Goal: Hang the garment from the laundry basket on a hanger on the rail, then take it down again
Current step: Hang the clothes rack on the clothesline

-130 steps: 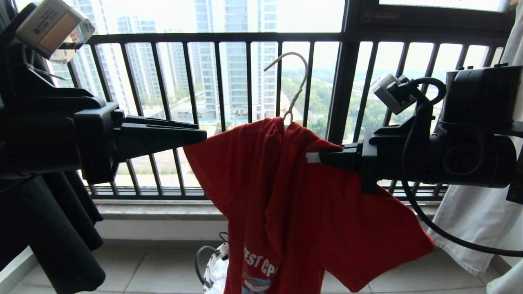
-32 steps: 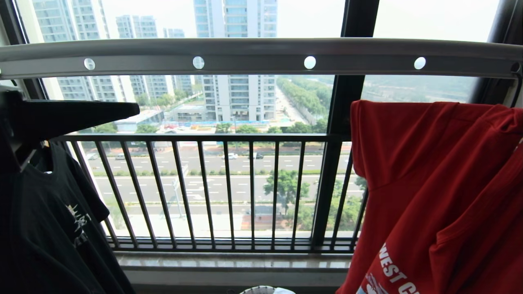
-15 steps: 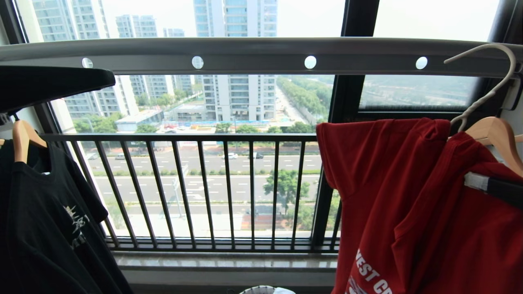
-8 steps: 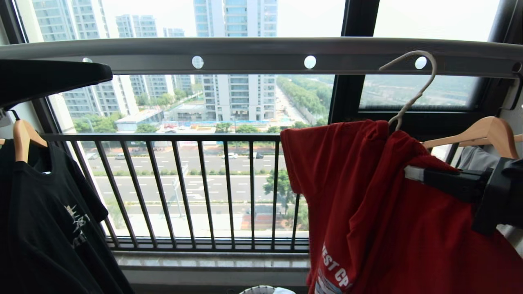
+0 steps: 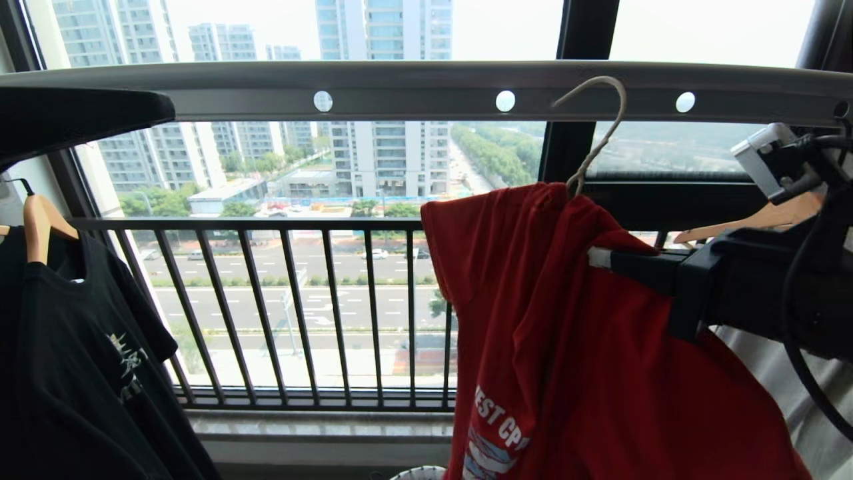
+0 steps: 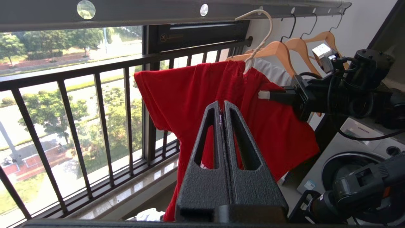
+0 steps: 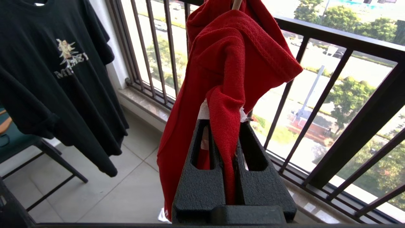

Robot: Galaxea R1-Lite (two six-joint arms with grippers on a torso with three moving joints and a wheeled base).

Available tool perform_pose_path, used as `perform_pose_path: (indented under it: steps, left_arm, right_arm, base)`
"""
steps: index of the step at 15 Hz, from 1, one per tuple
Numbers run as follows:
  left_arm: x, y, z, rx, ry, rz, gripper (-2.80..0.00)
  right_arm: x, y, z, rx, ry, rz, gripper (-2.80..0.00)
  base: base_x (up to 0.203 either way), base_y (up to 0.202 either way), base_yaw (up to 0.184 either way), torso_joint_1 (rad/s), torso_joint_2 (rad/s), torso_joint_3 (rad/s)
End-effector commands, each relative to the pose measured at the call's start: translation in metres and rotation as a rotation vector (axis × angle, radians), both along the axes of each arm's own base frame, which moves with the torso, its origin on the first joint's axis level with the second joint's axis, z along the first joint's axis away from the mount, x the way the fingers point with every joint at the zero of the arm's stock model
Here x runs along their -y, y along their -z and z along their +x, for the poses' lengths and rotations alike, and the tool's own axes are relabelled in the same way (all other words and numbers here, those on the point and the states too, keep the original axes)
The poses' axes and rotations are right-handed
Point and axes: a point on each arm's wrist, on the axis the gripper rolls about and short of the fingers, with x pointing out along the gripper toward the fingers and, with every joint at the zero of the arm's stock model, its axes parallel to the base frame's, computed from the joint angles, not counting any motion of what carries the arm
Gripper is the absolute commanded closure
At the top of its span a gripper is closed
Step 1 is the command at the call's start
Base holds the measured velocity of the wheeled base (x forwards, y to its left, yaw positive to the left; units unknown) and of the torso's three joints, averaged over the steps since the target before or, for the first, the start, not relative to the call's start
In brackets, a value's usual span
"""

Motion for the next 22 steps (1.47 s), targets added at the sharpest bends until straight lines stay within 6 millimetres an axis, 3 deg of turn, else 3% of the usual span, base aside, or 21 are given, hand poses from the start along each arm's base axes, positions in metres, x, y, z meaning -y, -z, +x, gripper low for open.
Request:
perform_pose_path:
  steps: [1,8,22]
  left_arm:
    - [-0.001,0.0,-0.002,0.003,0.001,-0.003,0.0]
    - [-0.002,-0.002,-0.005,0.014,-0.008,-0.006,0.0]
    - [-0.005,-0.004,-0.011,0.035,-0.017,-0.014,0.0]
  right_arm:
    - [-0.017,0.008,0.015,-0.005,0.016,-0.013,0.0]
    - [-0.034,0.008,0.018,0.053,0.029,-0.061,0.0]
    - [-0.058,0.014,0.054,0.071,0.108,-0.061,0.0]
  base:
    - [0.0,0.0,0.0,0.0,0.0,0.0]
    - [0.0,0.0,0.0,0.0,0.0,0.0]
    - [0.0,0.0,0.0,0.0,0.0,0.0]
